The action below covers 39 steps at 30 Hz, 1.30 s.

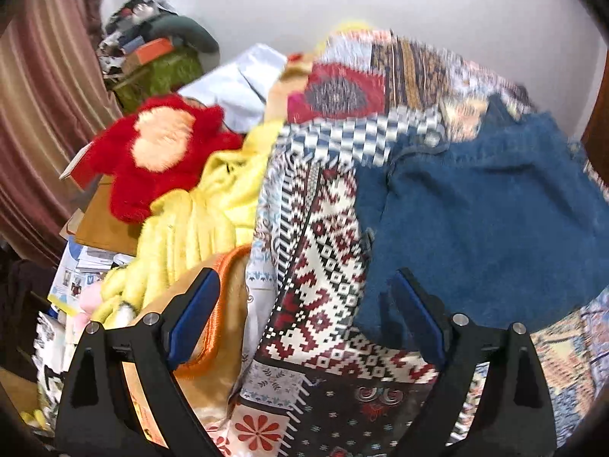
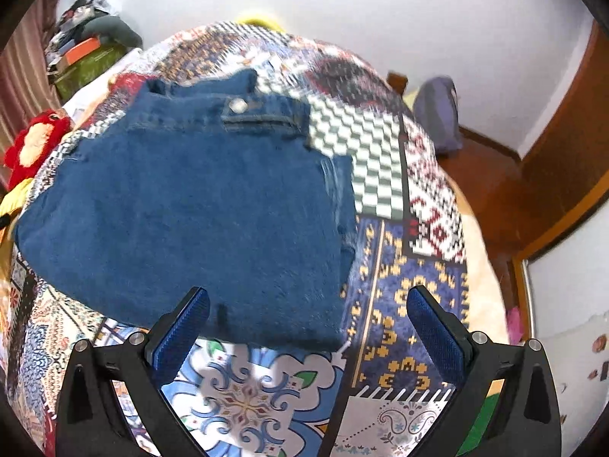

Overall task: Fold large clothes
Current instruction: 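Release the hem and press the folded jacket flat with both tools, then grasp the folded jacket edge with the left tool and lift it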

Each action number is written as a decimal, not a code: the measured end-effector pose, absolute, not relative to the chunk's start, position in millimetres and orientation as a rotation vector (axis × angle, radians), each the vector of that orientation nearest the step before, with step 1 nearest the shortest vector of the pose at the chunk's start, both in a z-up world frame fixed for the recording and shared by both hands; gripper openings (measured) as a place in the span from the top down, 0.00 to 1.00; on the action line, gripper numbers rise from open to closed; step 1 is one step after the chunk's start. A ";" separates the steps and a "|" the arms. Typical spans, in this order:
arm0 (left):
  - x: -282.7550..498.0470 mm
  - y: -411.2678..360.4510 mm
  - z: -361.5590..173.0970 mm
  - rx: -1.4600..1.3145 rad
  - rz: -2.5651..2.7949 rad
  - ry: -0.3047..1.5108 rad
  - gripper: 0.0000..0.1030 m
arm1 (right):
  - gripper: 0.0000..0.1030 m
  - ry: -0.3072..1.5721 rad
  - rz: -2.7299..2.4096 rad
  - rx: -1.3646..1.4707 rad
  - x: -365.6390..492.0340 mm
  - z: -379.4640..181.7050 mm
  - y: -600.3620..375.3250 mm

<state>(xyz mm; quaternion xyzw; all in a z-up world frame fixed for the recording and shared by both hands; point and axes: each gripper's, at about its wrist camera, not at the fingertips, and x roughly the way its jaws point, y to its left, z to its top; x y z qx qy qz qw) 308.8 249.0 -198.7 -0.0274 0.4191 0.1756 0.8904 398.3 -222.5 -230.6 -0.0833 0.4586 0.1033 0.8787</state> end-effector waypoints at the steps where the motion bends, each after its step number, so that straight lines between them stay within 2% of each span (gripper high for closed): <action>1: 304.7 247.0 -194.8 -0.075 0.357 0.849 0.10 | 0.00 0.937 0.221 -0.182 396.4 -224.7 -217.6; 4: 297.7 235.3 -189.2 -0.140 0.307 0.810 0.10 | 0.00 0.875 0.261 -0.207 389.4 -204.6 -197.3; 10: 306.7 209.3 -211.6 -0.302 0.150 0.893 0.10 | 0.00 0.821 0.372 -0.233 385.3 -188.9 -141.5; 19: 335.9 196.5 -274.9 -0.639 -0.025 1.017 0.11 | 0.00 0.938 0.427 -0.342 402.7 -242.9 -80.7; 24: 350.4 206.8 -290.9 -0.850 -0.071 0.949 0.14 | 0.00 0.987 0.454 -0.298 410.8 -264.3 -80.8; 28: 360.9 210.6 -295.0 -0.913 -0.055 0.904 0.14 | 0.00 1.020 0.482 -0.215 420.6 -267.9 -88.8; 29: 363.9 211.1 -294.8 -0.919 -0.041 0.894 0.17 | 0.00 1.025 0.484 -0.193 422.4 -268.7 -91.3; 32: 367.8 214.2 -292.6 -0.900 0.039 0.860 0.40 | 0.00 1.025 0.483 -0.173 422.7 -268.5 -92.9; 34: 367.6 216.2 -291.4 -0.901 0.057 0.833 0.45 | 0.00 1.026 0.481 -0.177 421.8 -267.3 -92.6; 35: 367.0 215.1 -288.5 -0.890 0.079 0.820 0.51 | 0.00 1.027 0.481 -0.180 421.0 -266.2 -92.8; 36: 365.6 215.8 -284.3 -0.875 0.100 0.810 0.62 | 0.00 1.028 0.479 -0.183 420.4 -264.9 -93.0; 37: 363.3 218.3 -280.7 -0.859 0.120 0.802 0.68 | 0.00 1.028 0.476 -0.189 419.6 -263.7 -93.5; 39: 361.0 224.7 -269.0 -0.829 0.139 0.780 0.75 | 0.00 1.023 0.464 -0.205 418.1 -259.6 -95.5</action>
